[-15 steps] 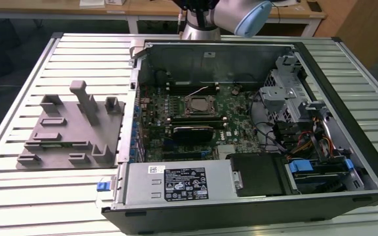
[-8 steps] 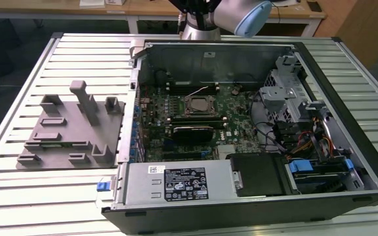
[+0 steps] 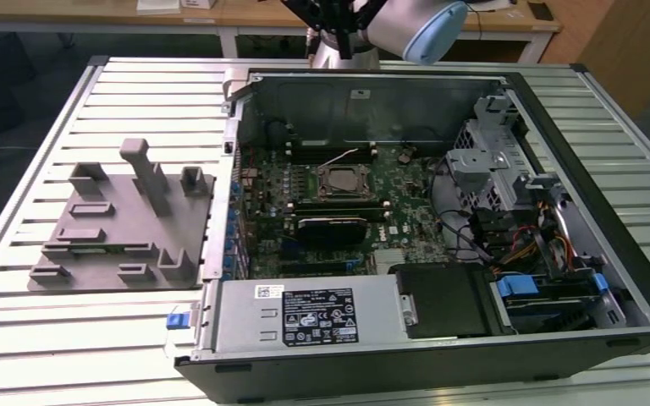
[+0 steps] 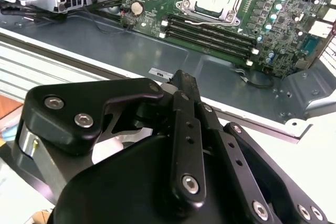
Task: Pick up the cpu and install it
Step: 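Install the first cpu locking lever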
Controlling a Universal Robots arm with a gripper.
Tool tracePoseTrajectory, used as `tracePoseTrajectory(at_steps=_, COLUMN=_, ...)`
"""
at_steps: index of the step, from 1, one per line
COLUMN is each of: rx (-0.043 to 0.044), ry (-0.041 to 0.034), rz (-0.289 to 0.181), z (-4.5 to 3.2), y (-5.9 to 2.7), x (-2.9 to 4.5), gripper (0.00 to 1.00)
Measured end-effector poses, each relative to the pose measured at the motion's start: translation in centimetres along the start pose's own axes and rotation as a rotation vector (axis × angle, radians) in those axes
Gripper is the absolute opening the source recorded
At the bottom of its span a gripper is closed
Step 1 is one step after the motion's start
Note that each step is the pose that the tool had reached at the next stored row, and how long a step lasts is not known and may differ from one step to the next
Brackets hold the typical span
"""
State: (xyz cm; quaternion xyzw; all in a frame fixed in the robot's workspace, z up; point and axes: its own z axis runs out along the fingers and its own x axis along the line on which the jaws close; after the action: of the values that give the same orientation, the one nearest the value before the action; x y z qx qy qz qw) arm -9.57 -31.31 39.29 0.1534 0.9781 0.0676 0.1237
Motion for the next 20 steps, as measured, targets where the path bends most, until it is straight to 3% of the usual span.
tracePoseTrajectory(at_steps=9, rx=0.0047, ry=-0.0004, rz=-0.001, z=1.26, y=-0.20, x=0.23, gripper=0.11)
tracePoseTrajectory(at_steps=20, rx=0.0273, ry=-0.0024, rz=-0.007, z=2.61, y=-0.30, x=0.10, gripper=0.11)
